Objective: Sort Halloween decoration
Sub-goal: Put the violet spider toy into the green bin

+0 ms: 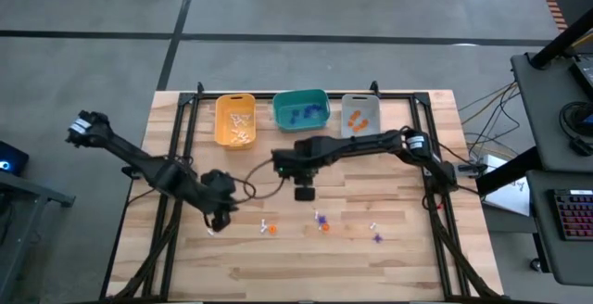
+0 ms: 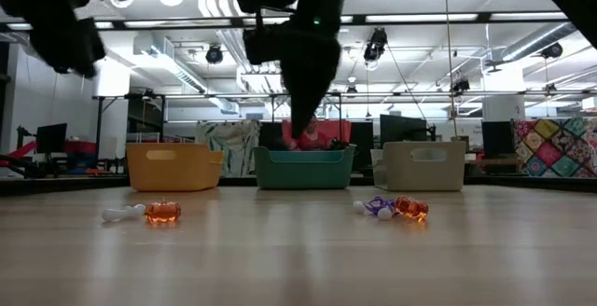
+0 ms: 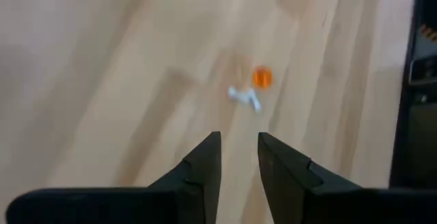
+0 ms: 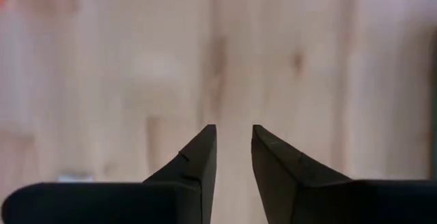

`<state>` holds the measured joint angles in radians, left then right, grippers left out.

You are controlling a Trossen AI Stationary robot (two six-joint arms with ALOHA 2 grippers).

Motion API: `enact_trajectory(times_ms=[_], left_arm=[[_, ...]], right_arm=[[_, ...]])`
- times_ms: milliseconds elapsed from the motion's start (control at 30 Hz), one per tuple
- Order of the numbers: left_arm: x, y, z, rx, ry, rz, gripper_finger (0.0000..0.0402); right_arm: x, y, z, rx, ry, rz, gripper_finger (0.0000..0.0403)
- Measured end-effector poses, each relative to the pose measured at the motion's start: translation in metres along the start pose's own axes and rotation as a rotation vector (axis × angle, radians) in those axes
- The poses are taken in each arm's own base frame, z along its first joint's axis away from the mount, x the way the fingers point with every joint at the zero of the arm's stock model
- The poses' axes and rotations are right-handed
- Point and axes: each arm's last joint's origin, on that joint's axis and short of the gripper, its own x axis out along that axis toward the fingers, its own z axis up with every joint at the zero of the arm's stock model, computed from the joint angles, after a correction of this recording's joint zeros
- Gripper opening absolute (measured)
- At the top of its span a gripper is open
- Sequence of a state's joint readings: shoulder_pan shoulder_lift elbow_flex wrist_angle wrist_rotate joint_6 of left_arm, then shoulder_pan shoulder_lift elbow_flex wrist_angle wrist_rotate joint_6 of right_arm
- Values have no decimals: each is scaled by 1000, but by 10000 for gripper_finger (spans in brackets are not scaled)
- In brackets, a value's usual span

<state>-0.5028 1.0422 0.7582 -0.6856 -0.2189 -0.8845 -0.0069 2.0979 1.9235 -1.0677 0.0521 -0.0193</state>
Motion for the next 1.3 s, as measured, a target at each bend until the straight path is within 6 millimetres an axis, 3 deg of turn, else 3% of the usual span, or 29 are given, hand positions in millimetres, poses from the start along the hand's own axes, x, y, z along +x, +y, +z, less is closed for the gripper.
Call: enact_trajectory(times_ms=[267, 667, 1033, 1300], left_arm=[[23, -12, -20, -119, 250, 16, 79], [57, -27, -52, -282, 462, 154, 79], [73, -39, -52, -158, 489, 422, 79], [90, -51, -57, -68, 486, 491, 79]], right_arm=[[4, 27, -19, -44, 165, 11, 66], [-5, 44, -23, -77, 184, 16, 66], [-5, 46, -23, -70, 181, 15, 65], [-5, 46, -23, -70, 178, 15, 66]])
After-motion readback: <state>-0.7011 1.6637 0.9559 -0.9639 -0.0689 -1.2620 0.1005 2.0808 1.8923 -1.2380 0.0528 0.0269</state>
